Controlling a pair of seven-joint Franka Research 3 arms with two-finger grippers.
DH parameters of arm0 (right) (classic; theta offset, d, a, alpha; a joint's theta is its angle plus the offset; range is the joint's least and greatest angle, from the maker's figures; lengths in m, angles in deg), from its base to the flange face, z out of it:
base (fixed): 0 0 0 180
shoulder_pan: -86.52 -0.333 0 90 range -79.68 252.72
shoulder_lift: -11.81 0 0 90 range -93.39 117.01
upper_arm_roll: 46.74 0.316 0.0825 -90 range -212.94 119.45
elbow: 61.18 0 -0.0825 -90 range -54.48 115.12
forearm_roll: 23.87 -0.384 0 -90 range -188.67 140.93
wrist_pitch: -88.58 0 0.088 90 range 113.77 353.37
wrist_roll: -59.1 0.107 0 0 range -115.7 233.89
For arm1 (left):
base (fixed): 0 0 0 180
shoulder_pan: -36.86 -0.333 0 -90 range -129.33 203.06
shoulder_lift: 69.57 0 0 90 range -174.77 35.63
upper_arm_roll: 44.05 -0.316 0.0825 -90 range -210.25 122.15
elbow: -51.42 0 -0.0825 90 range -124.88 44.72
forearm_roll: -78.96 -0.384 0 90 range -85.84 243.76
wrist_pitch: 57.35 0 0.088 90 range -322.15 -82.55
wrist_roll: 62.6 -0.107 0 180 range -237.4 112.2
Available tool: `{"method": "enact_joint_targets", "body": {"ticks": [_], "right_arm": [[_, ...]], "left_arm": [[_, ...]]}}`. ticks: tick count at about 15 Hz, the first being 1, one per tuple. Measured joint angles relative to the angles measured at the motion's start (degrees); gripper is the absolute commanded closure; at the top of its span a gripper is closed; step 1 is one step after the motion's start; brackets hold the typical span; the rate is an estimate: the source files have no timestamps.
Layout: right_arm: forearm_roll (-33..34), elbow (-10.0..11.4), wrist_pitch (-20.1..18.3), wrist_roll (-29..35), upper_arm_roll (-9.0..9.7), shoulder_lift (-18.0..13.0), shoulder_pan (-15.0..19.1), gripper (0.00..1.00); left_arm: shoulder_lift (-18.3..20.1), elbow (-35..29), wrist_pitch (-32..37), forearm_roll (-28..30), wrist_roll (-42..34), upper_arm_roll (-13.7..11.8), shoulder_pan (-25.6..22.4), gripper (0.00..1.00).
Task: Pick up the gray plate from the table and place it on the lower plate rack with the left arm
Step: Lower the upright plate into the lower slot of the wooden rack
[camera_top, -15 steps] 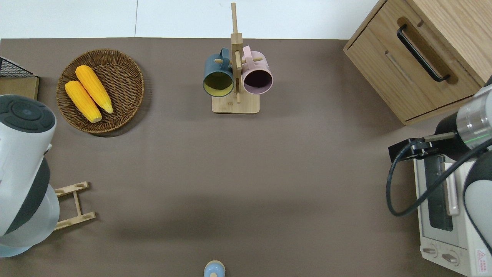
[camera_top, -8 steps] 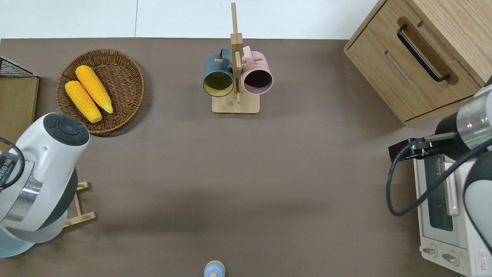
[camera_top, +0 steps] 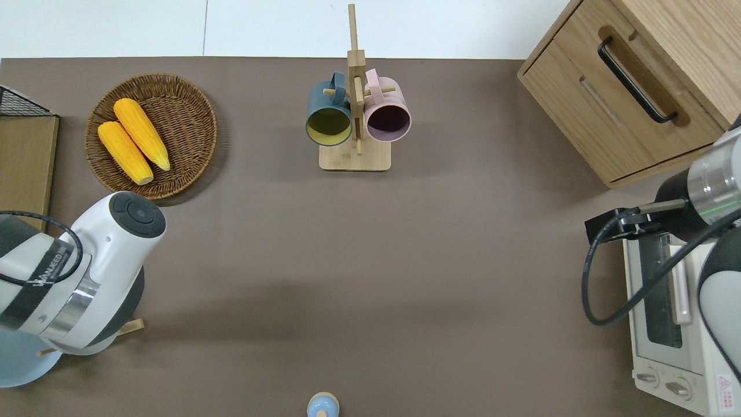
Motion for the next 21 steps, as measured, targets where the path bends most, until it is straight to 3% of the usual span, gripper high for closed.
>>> {"method": "enact_joint_targets", "body": {"ticks": [2, 3, 5, 6, 17, 21], "right_arm": [[0.0, 0.0, 0.0, 0.0, 0.0, 0.0, 0.0, 0.017], [0.0, 0.0, 0.0, 0.0, 0.0, 0.0, 0.0, 0.017], [0.0, 0.0, 0.0, 0.0, 0.0, 0.0, 0.0, 0.017], [0.0, 0.0, 0.0, 0.0, 0.0, 0.0, 0.0, 0.017], [0.0, 0.0, 0.0, 0.0, 0.0, 0.0, 0.0, 0.017], [0.0, 0.0, 0.0, 0.0, 0.0, 0.0, 0.0, 0.017]], "left_arm": [[-0.2, -0.4, -0.4, 0.0, 0.5, 0.0, 0.0, 0.99], [-0.2, -0.5, -0.4, 0.0, 0.5, 0.0, 0.0, 0.84], [-0.2, -0.5, -0.4, 0.0, 0.5, 0.0, 0.0, 0.2], [-0.2, -0.5, -0.4, 0.0, 0.5, 0.0, 0.0, 0.01], [-0.1, 0.1, -0.8, 0.0, -2.0, 0.0, 0.0, 0.0], [0.7, 6.6, -0.8, 6.7, -7.1, -0.4, 0.0, 0.0]]}}
